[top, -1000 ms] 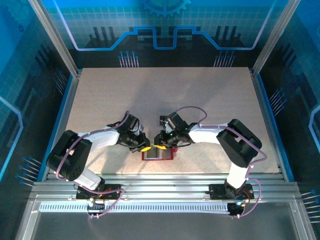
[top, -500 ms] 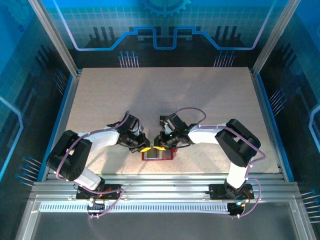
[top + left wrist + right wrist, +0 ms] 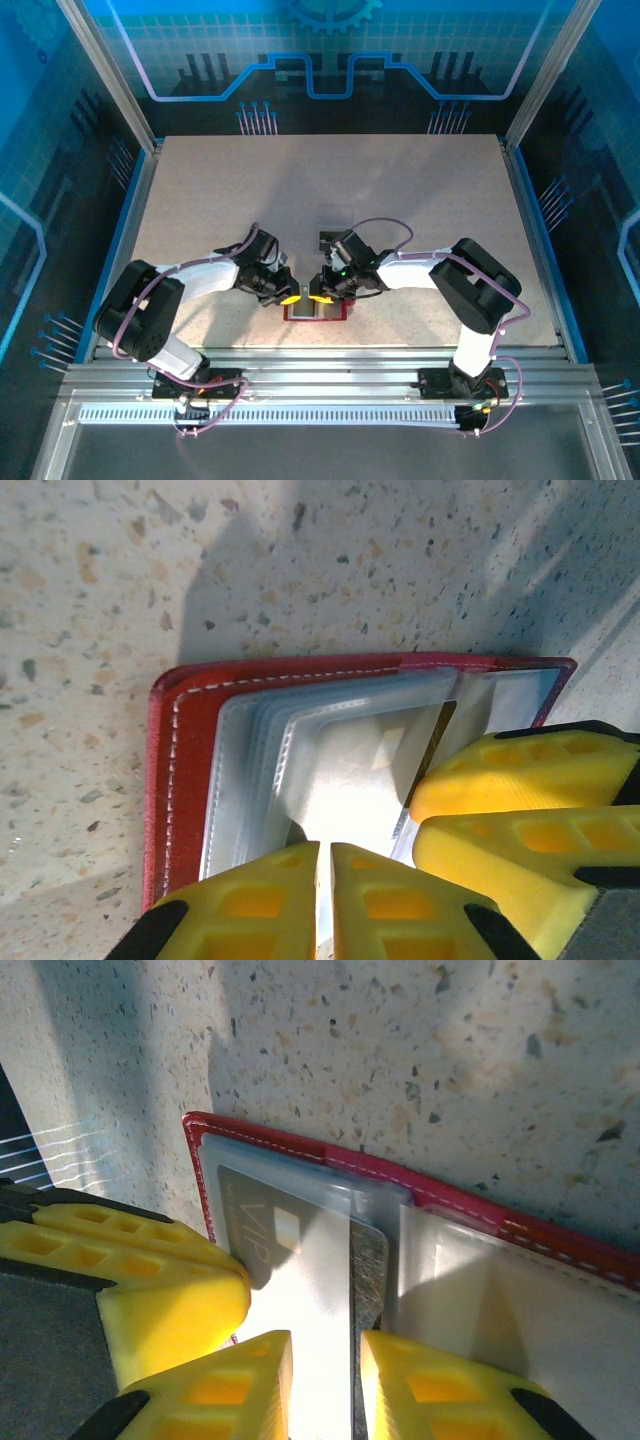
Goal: Take the credit cards out of the card holder
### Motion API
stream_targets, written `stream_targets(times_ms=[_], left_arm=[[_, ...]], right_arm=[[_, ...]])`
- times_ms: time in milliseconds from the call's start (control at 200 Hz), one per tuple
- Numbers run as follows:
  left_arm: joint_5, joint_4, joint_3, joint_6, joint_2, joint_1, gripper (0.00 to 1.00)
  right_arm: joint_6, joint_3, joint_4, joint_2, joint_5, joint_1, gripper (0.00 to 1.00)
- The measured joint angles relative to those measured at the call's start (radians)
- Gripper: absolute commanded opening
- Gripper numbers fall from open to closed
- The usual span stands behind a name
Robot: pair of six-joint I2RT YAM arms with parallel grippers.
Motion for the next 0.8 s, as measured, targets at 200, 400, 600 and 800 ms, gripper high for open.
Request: stream_targets(times_ms=[200,400,600,800], left_arm=[[0.000,0.000,0.001,0.000,0.000,0.000,0.11],[0.000,0.000,0.001,0.000,0.000,0.000,0.11],[0.000,0.000,0.001,0.000,0.000,0.000,0.11],[0.000,0.000,0.001,0.000,0.000,0.000,0.11]], right_arm=[[0.000,0.000,0.000,0.000,0.002,0.000,0.25],[-0.010,0.001,-0.013,-0.001,0.011,0.004,0.25],[-0.024,0.002,-0.027,-0.003,0.018,0.004,0.25],[-0.034,0.025,-0.066,-0.003,0.034,0.004,0.25]])
